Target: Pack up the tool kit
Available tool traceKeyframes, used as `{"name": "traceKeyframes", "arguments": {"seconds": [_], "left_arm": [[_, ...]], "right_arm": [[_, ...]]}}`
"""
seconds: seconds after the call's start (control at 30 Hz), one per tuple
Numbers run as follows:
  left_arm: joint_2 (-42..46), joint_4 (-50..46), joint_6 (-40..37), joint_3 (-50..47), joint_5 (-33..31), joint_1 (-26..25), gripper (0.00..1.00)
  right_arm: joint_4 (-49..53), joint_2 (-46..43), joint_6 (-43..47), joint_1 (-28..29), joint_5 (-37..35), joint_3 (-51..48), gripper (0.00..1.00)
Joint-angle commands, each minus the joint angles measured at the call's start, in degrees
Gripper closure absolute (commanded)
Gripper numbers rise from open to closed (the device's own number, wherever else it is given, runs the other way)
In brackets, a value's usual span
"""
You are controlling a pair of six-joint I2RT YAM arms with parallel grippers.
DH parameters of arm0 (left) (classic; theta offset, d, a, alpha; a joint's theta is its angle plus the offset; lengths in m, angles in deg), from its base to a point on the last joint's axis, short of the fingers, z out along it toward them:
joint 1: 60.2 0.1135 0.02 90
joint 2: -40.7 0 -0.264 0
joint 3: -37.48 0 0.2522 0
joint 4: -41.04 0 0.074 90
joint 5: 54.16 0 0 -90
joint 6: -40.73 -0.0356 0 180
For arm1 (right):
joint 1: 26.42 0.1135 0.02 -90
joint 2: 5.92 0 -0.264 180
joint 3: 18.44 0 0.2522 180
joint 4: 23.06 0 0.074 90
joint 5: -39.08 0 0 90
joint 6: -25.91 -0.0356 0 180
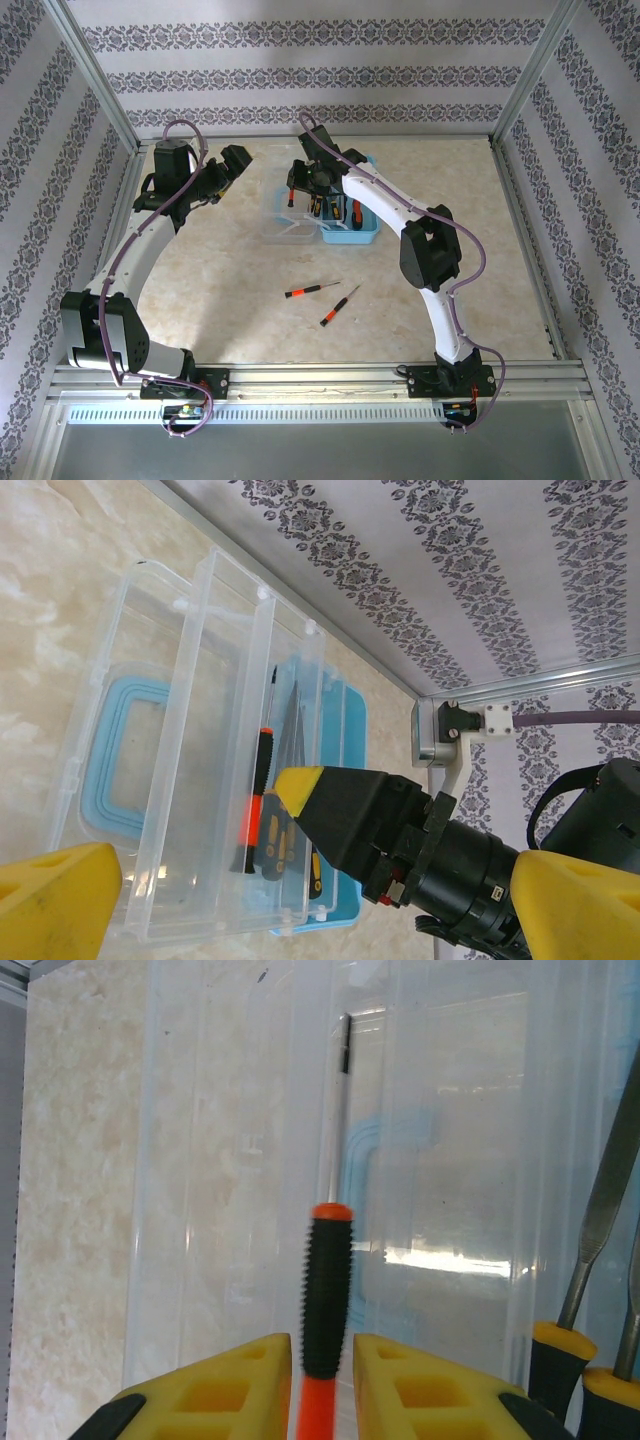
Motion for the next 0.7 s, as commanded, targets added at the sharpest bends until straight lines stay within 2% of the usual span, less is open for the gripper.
{"name": "traceKeyframes", "arguments": {"seconds": [0.0, 0.17, 0.37, 0.5, 0.67], "left_arm": [[0.4, 3.2, 0.5, -0.5, 1.3, 0.6, 0.0], [0.6, 3.2, 0.6, -0.5, 1.4, 0.6, 0.0], [0.5, 4.2, 1.3, -0.9, 2.0, 0.5, 0.0], [0.4, 4.5, 1.4, -1.1, 1.9, -0.2, 0.0], [-0.1, 4.2, 0.9, -1.1, 1.4, -2.6, 0.01]], "right_arm": [[1.0, 0.2, -0.6, 0.0, 0.9, 1.8, 0.75], [1.7, -2.4, 0.5, 0.2, 0.2, 1.5, 0.75], [2.6, -9.9, 2.7, 1.3, -4.3, -2.3, 0.75], [2.0, -16.4, 4.0, 2.1, -8.1, -9.4, 0.75], [-0.7, -26.1, 3.5, 3.4, -12.7, -25.0, 0.7]]}}
